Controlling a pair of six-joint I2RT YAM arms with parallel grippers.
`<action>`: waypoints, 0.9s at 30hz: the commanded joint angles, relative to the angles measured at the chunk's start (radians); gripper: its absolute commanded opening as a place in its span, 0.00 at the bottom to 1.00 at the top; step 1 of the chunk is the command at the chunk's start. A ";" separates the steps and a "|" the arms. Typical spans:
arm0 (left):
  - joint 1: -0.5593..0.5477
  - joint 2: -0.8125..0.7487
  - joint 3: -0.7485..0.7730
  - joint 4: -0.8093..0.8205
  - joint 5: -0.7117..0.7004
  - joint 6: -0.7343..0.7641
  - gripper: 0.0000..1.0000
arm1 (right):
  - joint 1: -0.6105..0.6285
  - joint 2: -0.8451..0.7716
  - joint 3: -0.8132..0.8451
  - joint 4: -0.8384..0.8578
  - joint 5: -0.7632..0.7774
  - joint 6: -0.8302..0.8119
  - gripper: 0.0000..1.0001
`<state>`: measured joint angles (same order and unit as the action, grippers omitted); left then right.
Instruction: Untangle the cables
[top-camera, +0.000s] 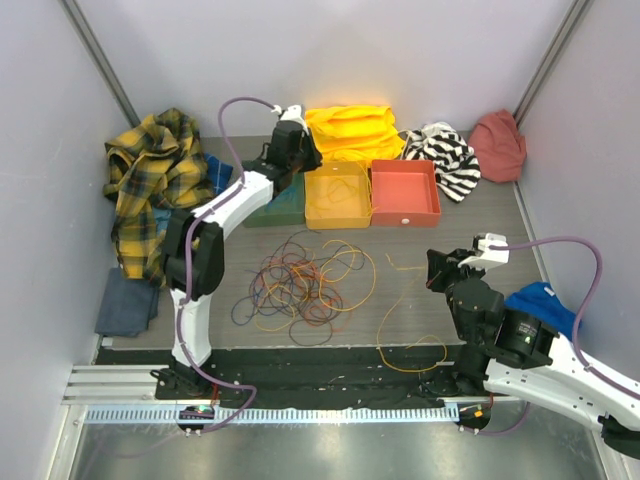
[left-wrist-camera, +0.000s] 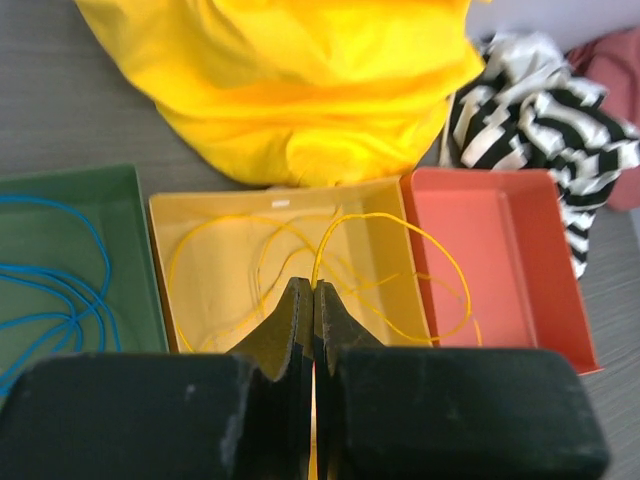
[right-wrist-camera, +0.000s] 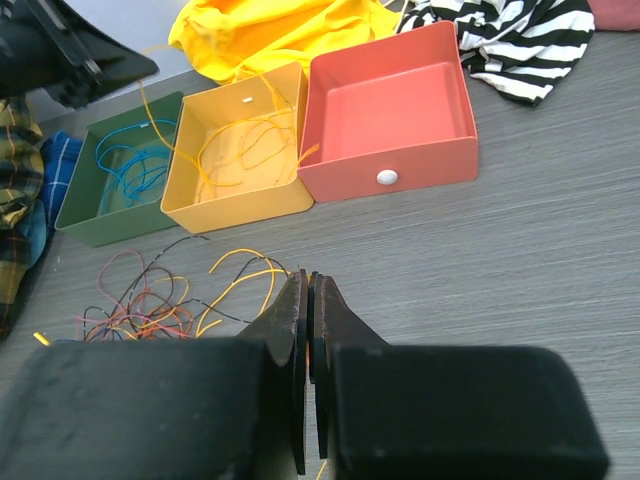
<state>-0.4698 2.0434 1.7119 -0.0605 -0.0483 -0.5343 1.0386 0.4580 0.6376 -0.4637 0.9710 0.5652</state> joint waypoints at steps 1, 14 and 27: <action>-0.020 -0.003 -0.052 0.022 -0.019 -0.015 0.00 | 0.000 0.005 0.008 0.030 0.040 -0.019 0.01; -0.023 -0.040 -0.072 -0.121 -0.199 0.010 0.01 | 0.001 0.016 -0.003 0.036 0.026 0.005 0.01; -0.049 -0.024 0.043 -0.173 -0.188 0.048 1.00 | 0.000 0.024 0.000 0.031 0.032 0.005 0.01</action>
<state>-0.5140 2.0983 1.7645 -0.2295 -0.2100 -0.5179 1.0386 0.4652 0.6373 -0.4637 0.9783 0.5526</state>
